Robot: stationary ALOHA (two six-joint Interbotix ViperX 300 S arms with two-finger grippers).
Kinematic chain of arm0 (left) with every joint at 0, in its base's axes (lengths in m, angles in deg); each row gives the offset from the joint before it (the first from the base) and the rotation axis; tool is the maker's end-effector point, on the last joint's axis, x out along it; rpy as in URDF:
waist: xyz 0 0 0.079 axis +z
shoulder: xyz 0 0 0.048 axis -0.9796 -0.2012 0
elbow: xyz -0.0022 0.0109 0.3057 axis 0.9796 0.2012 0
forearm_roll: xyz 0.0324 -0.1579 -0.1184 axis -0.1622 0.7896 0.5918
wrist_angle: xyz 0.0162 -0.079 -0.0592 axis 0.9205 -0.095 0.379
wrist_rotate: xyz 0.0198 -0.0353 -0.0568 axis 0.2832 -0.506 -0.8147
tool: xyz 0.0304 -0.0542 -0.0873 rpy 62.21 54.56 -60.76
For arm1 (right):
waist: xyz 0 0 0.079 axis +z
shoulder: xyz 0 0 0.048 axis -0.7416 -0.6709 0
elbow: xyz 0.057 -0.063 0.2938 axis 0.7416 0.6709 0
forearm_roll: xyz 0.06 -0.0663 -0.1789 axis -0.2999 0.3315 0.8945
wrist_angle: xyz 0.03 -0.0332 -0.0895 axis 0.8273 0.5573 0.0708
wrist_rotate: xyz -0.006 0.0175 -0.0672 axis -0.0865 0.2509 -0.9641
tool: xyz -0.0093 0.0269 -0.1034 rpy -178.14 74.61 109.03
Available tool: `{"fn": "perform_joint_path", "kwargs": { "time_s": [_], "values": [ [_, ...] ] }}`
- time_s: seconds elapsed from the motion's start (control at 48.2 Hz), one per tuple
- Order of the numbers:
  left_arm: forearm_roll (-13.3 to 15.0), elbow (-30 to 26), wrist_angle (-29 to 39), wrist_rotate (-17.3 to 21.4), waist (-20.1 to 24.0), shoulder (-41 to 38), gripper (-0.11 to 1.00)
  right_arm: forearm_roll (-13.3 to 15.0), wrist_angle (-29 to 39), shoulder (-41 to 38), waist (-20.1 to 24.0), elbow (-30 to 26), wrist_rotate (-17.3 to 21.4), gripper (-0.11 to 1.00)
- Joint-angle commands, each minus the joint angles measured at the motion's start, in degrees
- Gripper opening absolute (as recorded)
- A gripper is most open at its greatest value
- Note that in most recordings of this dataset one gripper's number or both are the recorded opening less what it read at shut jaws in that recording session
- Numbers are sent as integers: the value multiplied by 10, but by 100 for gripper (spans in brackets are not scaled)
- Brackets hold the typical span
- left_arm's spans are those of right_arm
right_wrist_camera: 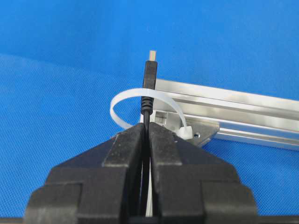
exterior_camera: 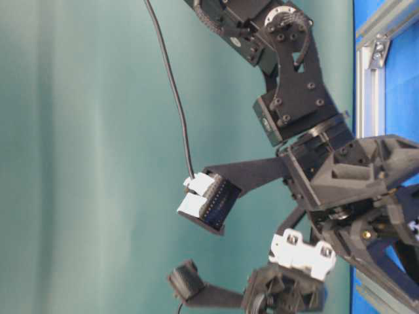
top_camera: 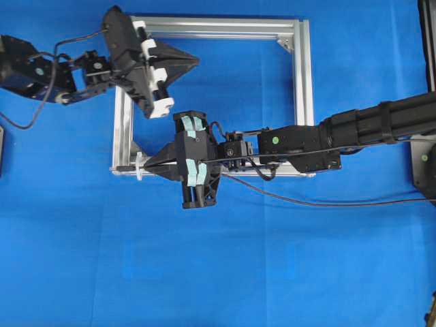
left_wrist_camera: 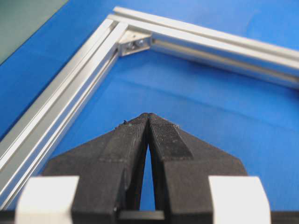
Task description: Insert the wire through the string loop located on the left side.
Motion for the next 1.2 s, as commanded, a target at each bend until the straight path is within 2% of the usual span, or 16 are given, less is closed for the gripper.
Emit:
{"fn": "perform_joint_path", "kwargs": {
  "time_s": [0.0, 0.394, 0.623, 1.038, 1.183],
  "values": [
    [-2, 13, -4, 1, 7, 31, 0, 1, -3, 11, -2, -12, -1, 1],
    [-1, 157, -5, 1, 30, 126, 0, 1, -4, 11, -1, -12, -1, 1],
    [-2, 219, -5, 1, 44, 171, 0, 1, -3, 11, -2, -11, -1, 1],
    [-3, 229, -6, -6, 37, 182, 0, 1, -3, 11, -2, -11, -1, 1],
    [-3, 230, -6, -15, -11, 182, 0, 1, -3, 11, -2, -11, -1, 1]
  ]
}}
